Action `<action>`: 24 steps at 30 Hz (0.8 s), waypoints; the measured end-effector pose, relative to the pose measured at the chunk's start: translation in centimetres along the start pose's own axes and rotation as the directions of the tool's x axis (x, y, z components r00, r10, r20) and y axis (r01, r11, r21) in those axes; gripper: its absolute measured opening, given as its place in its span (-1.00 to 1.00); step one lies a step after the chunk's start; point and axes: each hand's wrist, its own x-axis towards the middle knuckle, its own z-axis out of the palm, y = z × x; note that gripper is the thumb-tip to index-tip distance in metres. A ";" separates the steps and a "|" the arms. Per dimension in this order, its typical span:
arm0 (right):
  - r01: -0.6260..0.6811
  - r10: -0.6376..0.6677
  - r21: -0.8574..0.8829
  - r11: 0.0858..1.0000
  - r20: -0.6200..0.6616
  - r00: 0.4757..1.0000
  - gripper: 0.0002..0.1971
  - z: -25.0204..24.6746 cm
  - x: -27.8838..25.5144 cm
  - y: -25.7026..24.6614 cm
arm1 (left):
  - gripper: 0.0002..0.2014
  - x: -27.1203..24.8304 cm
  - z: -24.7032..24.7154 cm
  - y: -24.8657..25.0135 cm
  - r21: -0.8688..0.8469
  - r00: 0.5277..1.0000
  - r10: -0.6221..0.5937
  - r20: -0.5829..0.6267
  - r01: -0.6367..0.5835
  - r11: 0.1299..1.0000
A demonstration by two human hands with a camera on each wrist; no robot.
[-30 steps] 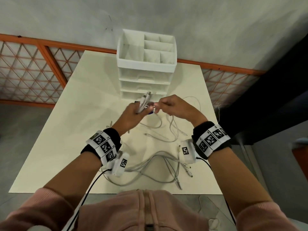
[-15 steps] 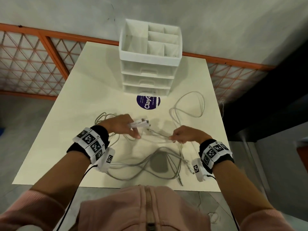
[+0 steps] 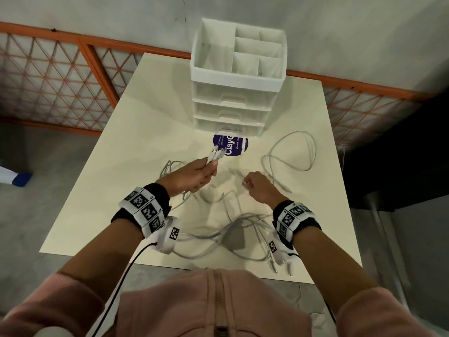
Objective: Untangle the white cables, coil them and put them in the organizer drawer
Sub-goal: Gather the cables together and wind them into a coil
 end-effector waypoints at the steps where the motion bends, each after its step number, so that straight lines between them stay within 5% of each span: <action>1: 0.018 -0.015 0.073 0.997 -0.041 0.999 -0.88 -0.9 0.0 -0.9 | -0.67 0.1 0.1 0.1 -0.030 0.999 0.026 -0.025 -0.027 0.999; 4: 0.117 -0.083 0.269 0.956 -0.135 0.987 -0.86 -4.6 -0.7 -4.2 | -0.69 0.6 0.4 0.7 -0.135 0.978 0.098 -0.182 -0.124 0.983; 10: 0.249 -0.214 0.556 0.793 -0.130 0.968 -0.86 -8.8 -3.7 -9.9 | -0.70 1.3 0.8 2.8 -0.235 0.898 0.221 -0.380 -0.324 0.916; 17: 0.281 -0.159 0.626 0.727 -0.244 0.957 -0.70 -9.0 -4.5 -11.1 | -0.69 0.7 1.7 4.3 -0.338 0.905 0.256 -0.340 -0.372 0.865; 24: 0.424 -0.219 0.609 0.670 -0.385 0.897 -0.74 -10.6 -4.9 -11.6 | -0.70 0.1 2.3 4.6 -0.189 0.888 0.256 -0.381 -0.346 0.919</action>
